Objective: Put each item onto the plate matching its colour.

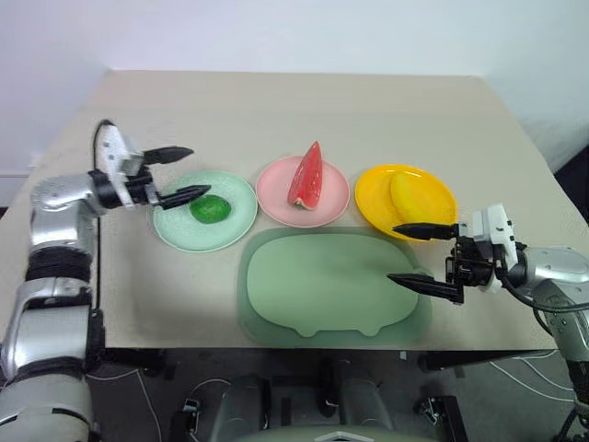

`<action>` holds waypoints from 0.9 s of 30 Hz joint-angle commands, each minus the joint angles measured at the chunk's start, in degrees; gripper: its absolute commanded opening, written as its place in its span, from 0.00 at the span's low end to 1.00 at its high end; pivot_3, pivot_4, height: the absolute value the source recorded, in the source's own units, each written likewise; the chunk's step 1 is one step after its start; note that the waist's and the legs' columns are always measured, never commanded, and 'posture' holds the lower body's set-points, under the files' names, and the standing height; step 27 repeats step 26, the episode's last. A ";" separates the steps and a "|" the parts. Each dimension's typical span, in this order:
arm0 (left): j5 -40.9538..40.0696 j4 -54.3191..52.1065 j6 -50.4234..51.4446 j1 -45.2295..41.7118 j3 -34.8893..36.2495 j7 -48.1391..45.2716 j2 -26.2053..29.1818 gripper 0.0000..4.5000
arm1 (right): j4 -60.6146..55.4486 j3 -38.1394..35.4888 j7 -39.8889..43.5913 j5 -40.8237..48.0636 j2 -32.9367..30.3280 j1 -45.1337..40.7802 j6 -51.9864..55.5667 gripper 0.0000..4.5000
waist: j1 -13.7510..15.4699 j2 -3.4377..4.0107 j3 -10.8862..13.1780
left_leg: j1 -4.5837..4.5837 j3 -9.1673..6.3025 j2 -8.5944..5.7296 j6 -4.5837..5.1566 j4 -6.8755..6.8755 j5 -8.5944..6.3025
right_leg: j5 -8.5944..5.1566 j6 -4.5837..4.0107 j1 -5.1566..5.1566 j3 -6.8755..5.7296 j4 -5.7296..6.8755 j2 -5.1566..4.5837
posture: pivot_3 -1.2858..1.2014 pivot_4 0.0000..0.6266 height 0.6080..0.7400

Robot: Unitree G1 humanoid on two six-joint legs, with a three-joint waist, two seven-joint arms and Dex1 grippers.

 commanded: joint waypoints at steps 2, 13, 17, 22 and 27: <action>-7.21 -15.89 6.30 15.65 10.49 -1.28 4.89 0.99 | 3.01 -5.86 0.48 -1.08 -1.81 2.17 -3.43 1.00 | -0.14 0.02 -0.01 | 0.04 0.02 0.04 0.00 -0.03 0.00 | 0.00 0.00 -0.01 0.03 0.03 -0.02 | 0.52 0.24 0.97; -11.72 -32.72 7.34 53.50 33.44 2.84 0.69 0.99 | 13.16 -19.31 2.47 -3.95 -5.39 10.89 -11.97 1.00 | 0.73 0.03 -0.03 | 0.22 -0.05 0.10 0.23 -0.06 -0.13 | -0.13 -0.24 0.15 0.08 -0.05 -0.10 | 0.52 0.24 0.97; -11.25 -32.10 3.66 58.15 37.50 3.77 -2.28 0.99 | 16.20 -23.85 4.06 -4.48 -6.70 14.84 -13.88 1.00 | 0.46 0.00 -0.05 | 0.37 -0.01 0.08 0.23 -0.17 -0.14 | -0.14 -0.24 0.18 0.16 -0.05 -0.03 | 0.52 0.24 0.97; -10.67 -29.92 0.74 59.21 38.54 4.68 -3.34 0.99 | 18.06 -26.60 4.94 -4.79 -7.06 17.09 -15.67 1.00 | 0.44 0.00 -0.05 | 0.57 0.11 0.09 0.24 -0.27 -0.15 | -0.17 -0.25 0.27 0.29 -0.04 0.00 | 0.52 0.24 0.97; -10.00 -26.96 -0.78 57.06 37.25 5.39 -2.91 0.99 | 20.57 -27.22 5.09 -5.83 -7.24 17.83 -17.23 1.00 | 0.45 0.01 -0.06 | 0.61 0.15 0.11 0.24 -0.27 -0.15 | -0.19 -0.23 0.26 0.34 -0.04 0.01 | 0.52 0.24 0.97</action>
